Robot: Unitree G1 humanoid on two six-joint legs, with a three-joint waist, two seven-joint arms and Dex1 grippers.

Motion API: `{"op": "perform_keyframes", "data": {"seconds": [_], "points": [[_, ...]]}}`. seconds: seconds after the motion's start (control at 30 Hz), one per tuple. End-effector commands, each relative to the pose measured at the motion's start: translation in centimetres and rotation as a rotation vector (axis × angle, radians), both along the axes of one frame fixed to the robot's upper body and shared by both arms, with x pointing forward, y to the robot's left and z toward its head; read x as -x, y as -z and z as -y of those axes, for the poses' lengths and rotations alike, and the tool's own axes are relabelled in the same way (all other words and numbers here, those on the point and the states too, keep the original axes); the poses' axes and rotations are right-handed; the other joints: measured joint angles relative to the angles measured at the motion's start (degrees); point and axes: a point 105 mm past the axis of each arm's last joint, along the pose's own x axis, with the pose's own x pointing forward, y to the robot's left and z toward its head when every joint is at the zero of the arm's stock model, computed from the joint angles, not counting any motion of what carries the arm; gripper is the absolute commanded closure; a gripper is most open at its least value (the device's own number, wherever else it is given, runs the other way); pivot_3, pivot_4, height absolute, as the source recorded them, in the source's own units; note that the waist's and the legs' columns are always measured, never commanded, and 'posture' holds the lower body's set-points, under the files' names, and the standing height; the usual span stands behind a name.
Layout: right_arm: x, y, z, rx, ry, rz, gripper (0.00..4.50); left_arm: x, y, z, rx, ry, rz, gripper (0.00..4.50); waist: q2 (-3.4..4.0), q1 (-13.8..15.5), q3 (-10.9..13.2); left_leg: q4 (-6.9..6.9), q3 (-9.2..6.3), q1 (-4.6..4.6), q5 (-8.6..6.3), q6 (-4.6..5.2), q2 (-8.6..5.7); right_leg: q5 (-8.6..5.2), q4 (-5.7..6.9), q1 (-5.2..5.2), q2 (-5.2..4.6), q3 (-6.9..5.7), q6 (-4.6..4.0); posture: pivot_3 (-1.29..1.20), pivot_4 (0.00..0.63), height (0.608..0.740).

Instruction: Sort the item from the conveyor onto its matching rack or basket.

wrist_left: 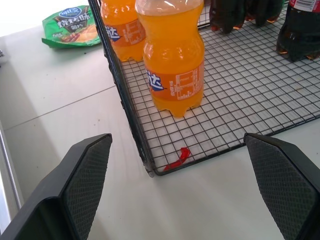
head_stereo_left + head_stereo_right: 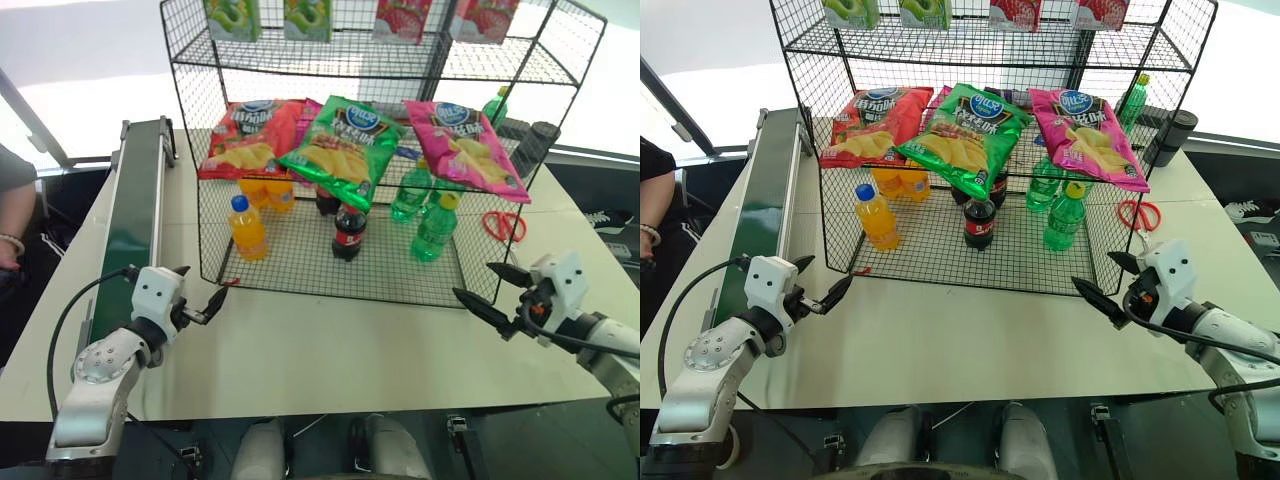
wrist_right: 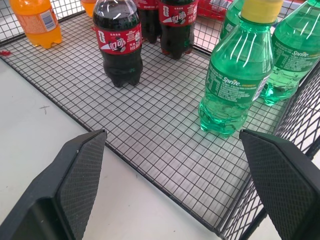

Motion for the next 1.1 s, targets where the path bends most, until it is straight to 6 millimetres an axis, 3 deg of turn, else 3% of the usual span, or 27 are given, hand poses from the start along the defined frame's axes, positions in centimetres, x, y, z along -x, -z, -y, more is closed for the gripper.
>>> {"op": "perform_keyframes", "data": {"seconds": [0.03,1.1], "points": [[-0.1,-0.5,0.1,0.004,0.000,0.042,0.07,0.2,-0.7,0.5,-0.016,0.016,0.032,0.00,0.00,0.00,0.00,0.00,0.00,0.00,0.00,0.00,0.00,0.00,0.00,0.00,0.00,0.00,0.00,0.00,0.150,0.736],[-1.3,-0.5,-0.9,-0.003,-0.007,0.062,0.07,-0.3,-1.1,0.8,-0.021,0.008,0.057,0.00,-0.01,-0.02,0.00,0.00,0.00,0.01,0.00,0.00,0.00,0.00,0.01,0.01,0.00,0.00,0.00,0.00,0.150,0.736]]}}
